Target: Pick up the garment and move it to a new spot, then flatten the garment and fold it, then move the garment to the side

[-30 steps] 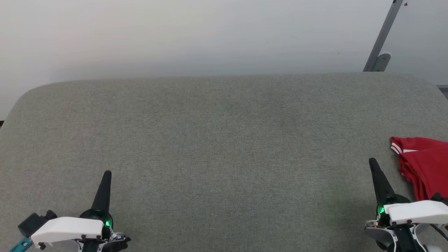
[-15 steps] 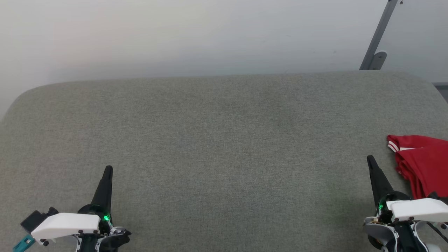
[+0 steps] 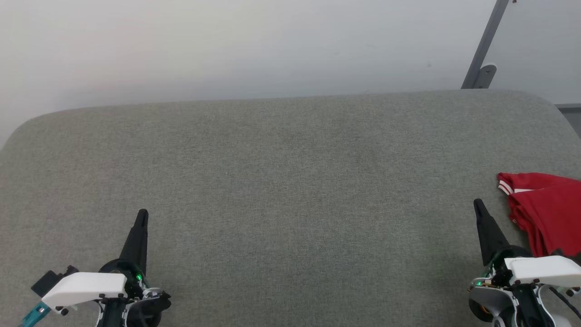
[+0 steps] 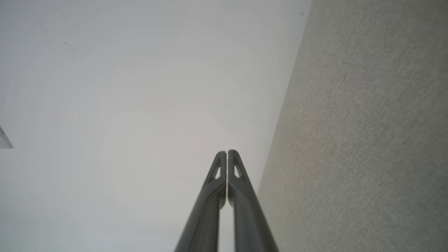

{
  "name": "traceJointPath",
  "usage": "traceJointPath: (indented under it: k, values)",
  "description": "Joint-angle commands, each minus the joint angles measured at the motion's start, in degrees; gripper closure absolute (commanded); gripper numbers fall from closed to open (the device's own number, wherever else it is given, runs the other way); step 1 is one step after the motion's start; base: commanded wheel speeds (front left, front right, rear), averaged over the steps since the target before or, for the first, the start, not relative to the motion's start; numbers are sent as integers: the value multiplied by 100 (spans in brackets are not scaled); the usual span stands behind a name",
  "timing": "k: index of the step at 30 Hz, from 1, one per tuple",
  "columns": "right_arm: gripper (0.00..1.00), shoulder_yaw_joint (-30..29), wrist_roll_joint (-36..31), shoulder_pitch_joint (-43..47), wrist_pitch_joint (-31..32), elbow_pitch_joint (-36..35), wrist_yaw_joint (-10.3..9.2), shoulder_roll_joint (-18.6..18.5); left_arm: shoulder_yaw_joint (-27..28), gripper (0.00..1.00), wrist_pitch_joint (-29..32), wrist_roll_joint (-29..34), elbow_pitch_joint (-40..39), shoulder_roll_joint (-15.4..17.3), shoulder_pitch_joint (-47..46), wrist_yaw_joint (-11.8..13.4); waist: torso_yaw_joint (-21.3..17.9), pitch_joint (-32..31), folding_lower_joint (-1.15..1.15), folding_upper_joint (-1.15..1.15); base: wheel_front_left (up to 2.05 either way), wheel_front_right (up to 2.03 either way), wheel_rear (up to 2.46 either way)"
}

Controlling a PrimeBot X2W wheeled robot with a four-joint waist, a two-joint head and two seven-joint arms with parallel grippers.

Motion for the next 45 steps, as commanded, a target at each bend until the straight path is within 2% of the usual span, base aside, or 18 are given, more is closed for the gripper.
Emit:
traceJointPath:
  k: [1,7,45]
  values:
    - [100,7,131,-89,29,26,-2,21,29,100,44,-140,14,-10,-73,12,-8,2,0,0,0,0,0]
    - [100,8,338,-118,75,56,-2,24,63,100,108,-291,34,-54,-123,12,-38,7,0,0,0,0,0]
    - [100,9,326,-95,60,54,-2,24,94,100,134,-246,34,-75,-121,12,-40,7,0,0,0,0,0]
